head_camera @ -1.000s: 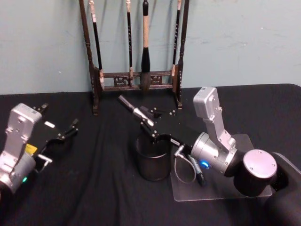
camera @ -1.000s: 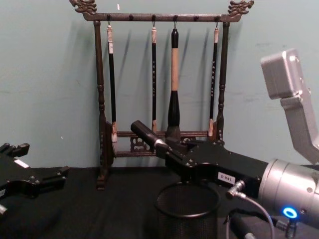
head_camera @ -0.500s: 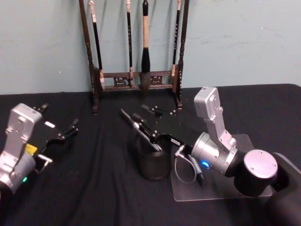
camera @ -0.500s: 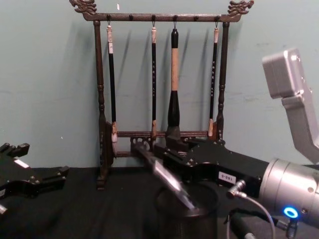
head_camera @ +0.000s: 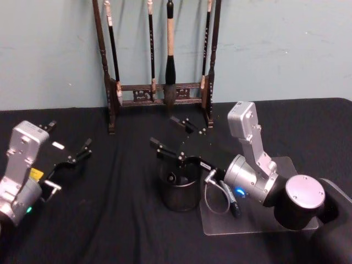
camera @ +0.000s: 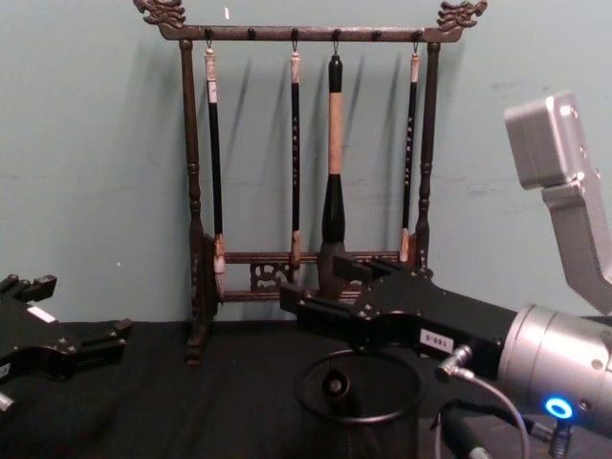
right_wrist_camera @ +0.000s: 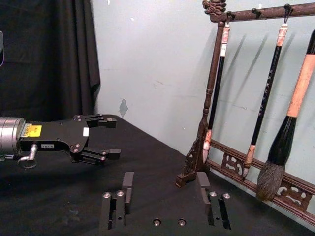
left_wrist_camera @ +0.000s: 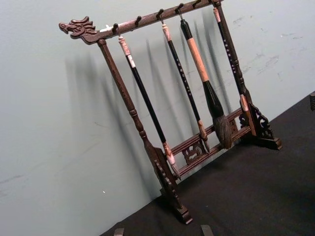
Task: Pick up the water-based marker from the table and place it into the pen holder.
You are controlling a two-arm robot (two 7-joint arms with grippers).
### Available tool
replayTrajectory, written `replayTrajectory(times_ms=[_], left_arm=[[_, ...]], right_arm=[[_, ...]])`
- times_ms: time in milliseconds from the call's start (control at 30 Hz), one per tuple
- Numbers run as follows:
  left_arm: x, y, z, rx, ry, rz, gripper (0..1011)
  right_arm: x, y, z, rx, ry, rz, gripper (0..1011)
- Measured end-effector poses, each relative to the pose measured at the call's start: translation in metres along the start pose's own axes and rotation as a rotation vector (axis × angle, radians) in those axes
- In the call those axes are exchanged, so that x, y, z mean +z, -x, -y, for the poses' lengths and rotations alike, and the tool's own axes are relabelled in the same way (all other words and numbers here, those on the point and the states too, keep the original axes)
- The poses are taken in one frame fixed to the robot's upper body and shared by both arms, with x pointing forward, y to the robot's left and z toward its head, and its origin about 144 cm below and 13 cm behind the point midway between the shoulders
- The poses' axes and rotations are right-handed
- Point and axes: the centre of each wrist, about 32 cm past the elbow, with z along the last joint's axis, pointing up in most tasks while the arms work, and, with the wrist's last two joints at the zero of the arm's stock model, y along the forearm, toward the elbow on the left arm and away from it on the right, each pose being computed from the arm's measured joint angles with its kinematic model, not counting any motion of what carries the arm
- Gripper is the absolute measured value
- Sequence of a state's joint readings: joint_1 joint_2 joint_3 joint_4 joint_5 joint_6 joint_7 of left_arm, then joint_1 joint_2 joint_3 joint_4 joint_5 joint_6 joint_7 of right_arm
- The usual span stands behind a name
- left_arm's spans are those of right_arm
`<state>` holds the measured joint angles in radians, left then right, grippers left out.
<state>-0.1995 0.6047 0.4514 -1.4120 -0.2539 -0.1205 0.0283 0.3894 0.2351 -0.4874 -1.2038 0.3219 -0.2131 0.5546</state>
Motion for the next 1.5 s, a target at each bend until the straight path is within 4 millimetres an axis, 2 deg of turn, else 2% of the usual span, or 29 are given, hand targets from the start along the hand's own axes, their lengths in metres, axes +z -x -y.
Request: replayTrajectory(times_ms=[33, 100, 267, 867, 1500], left_arm=[[0.000, 0.000, 0.000, 0.000, 0.000, 0.000, 1009], [0.000, 0.000, 0.000, 0.000, 0.000, 0.000, 1009], [0.000, 0.000, 0.000, 0.000, 0.000, 0.000, 1009], [0.000, 0.000, 0.000, 0.000, 0.000, 0.000, 1009], [0.000, 0.000, 0.000, 0.000, 0.000, 0.000, 1009]], right_arm=[[0.000, 0.000, 0.000, 0.000, 0.000, 0.000, 829], [0.000, 0.000, 0.000, 0.000, 0.000, 0.000, 857], [0.000, 0.000, 0.000, 0.000, 0.000, 0.000, 1002], [0.000, 0.000, 0.000, 0.000, 0.001, 0.000, 1002], [0.008, -0.004, 0.028, -0.095, -0.003, -0.021, 1002]])
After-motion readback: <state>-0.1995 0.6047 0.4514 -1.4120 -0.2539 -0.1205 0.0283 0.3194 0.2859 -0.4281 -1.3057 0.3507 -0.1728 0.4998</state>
